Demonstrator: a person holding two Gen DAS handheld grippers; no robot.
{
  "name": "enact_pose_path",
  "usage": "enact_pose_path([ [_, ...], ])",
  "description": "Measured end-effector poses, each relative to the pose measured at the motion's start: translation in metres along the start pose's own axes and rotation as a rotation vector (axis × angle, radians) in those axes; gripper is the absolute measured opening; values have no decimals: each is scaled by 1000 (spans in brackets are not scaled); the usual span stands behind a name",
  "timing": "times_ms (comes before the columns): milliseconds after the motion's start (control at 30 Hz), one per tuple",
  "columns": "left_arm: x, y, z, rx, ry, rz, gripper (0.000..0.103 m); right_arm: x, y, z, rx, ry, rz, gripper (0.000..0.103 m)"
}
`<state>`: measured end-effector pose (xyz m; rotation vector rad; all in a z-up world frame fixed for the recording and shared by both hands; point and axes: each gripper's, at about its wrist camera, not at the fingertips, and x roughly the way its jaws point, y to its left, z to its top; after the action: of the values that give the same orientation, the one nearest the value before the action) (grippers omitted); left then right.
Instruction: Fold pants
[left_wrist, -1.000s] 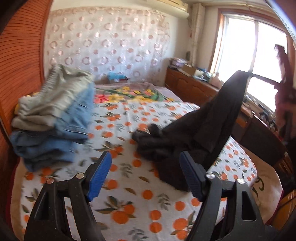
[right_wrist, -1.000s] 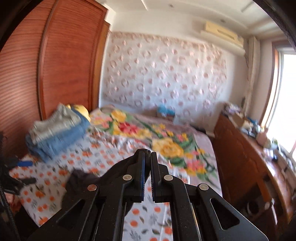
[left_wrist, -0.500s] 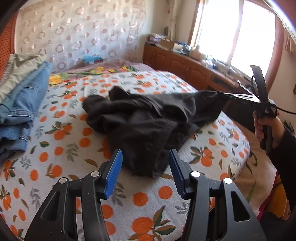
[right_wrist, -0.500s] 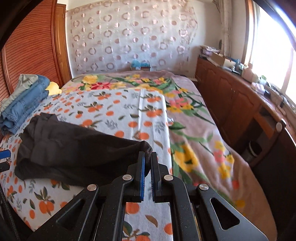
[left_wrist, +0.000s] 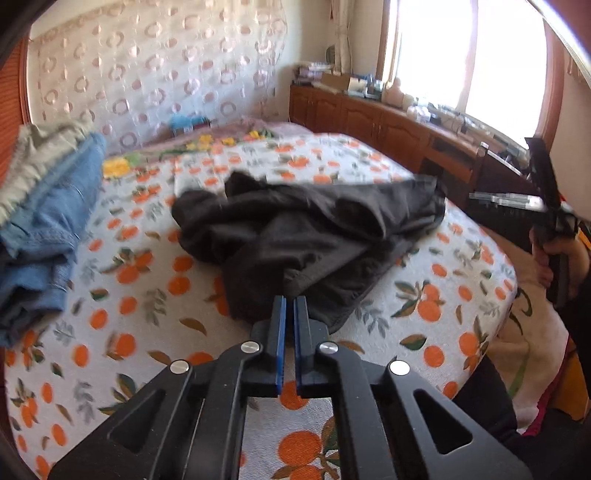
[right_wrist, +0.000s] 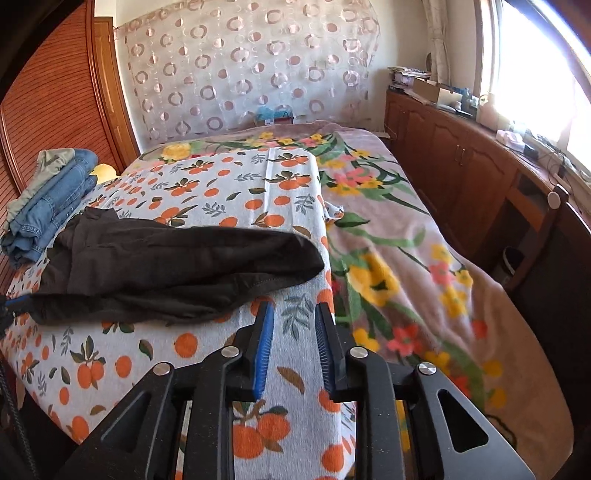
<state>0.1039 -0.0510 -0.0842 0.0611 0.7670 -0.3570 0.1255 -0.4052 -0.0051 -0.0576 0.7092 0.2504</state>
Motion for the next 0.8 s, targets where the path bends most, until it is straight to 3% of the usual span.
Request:
enact_pose_path([
  [333,-102,27,25,-28,-227,60,2,-2,21,-17,-26,-24,71,35],
  [533,-94,42,8,-31,-167,104,2,11,45,-13,-82,-42,123,40],
  [700,-69,37,-4,-53,-98,56,21,26,60,-8,-117,-40,159,45],
  [800,-51,31,-10,-43,-73,28,43,33,71,-5,-147,-42,192,48],
])
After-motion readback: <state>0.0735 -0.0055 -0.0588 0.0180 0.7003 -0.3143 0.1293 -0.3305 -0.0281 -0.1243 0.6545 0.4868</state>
